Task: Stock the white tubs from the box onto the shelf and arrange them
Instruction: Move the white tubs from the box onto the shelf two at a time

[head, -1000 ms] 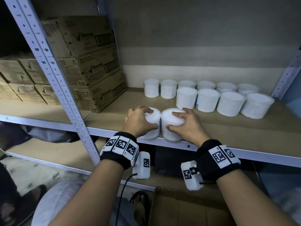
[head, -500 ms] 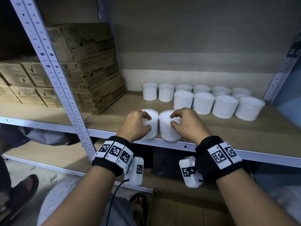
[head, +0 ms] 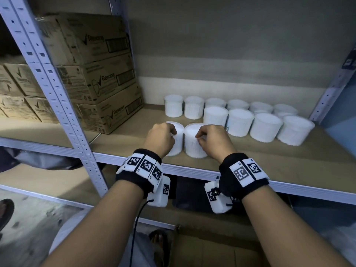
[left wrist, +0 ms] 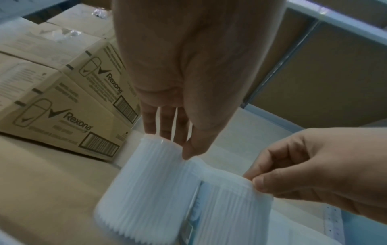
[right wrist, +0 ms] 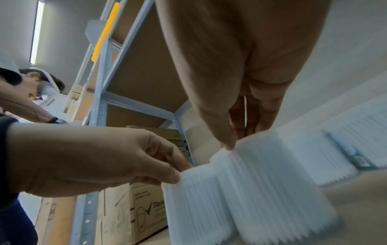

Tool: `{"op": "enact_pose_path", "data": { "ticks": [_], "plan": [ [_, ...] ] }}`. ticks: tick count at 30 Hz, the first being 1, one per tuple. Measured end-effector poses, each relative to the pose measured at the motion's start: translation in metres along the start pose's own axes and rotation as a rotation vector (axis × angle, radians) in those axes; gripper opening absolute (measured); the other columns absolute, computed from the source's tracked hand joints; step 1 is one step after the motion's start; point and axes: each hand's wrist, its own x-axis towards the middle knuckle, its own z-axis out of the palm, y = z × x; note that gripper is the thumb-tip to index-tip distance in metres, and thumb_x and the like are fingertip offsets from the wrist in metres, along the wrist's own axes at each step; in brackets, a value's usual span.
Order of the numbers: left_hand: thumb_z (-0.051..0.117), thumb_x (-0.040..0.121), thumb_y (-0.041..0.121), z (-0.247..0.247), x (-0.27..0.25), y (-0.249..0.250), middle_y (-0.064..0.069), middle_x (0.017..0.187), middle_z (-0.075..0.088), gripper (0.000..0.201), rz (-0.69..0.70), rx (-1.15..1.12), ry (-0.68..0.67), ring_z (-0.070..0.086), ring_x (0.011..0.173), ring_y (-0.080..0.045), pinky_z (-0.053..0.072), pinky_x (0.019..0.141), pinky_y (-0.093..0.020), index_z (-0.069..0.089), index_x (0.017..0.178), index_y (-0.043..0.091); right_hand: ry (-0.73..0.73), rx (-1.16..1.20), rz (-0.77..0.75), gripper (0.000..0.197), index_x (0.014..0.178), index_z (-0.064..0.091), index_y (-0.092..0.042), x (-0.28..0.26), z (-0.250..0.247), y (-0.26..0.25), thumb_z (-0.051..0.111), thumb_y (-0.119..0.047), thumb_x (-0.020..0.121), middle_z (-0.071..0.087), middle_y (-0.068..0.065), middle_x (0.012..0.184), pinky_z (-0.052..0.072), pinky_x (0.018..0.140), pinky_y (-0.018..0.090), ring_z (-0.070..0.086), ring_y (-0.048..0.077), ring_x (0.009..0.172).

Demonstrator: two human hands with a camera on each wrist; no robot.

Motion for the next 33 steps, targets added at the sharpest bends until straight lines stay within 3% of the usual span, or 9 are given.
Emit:
{"op": "enact_pose_path", "data": {
  "ticks": [6,17,23,33],
  "plan": [
    [0.051,0.083,0.004,0.013,0.047,-0.008,-0.013,0.112,0.069,0.032,-0.025,0.019,-0.016,0.061,0.107,-0.034,0.049,0.091,-0.036,0.068,0.107,0.017,0.007,0.104,0.031,0.018,0.090,0.074,-0.010,0.046,0.015,0.008,0.058,-0.005,0.086,0.072,0.008,0.099,0.050,0.081,0.023,0.067,0.021,0.094],
    [0.052,0.085,0.001,0.024,0.111,-0.016,-0.010,0.114,0.069,0.030,-0.079,-0.007,-0.031,0.063,0.105,-0.028,0.051,0.094,-0.033,0.071,0.104,0.016,-0.020,0.133,0.044,0.016,0.093,0.075,-0.008,0.110,0.030,0.016,0.062,-0.005,0.086,0.074,0.007,0.101,0.046,0.081,0.019,0.067,0.020,0.096],
    [0.052,0.085,0.005,0.029,0.133,-0.018,-0.007,0.116,0.067,0.030,-0.143,-0.024,-0.036,0.063,0.106,-0.026,0.051,0.097,-0.034,0.071,0.100,0.022,0.016,0.145,0.054,0.015,0.090,0.076,-0.008,0.131,0.040,0.018,0.062,-0.005,0.086,0.074,0.008,0.099,0.053,0.088,0.030,0.067,0.023,0.095],
    [0.053,0.085,0.005,0.038,0.149,-0.027,-0.006,0.113,0.070,0.030,-0.105,-0.089,0.007,0.064,0.108,-0.022,0.048,0.101,-0.030,0.073,0.103,0.018,0.045,0.056,0.101,0.019,0.092,0.072,-0.003,0.145,0.049,0.012,0.054,0.001,0.086,0.070,0.012,0.101,0.056,0.083,0.036,0.066,0.030,0.093]
  ]
}}
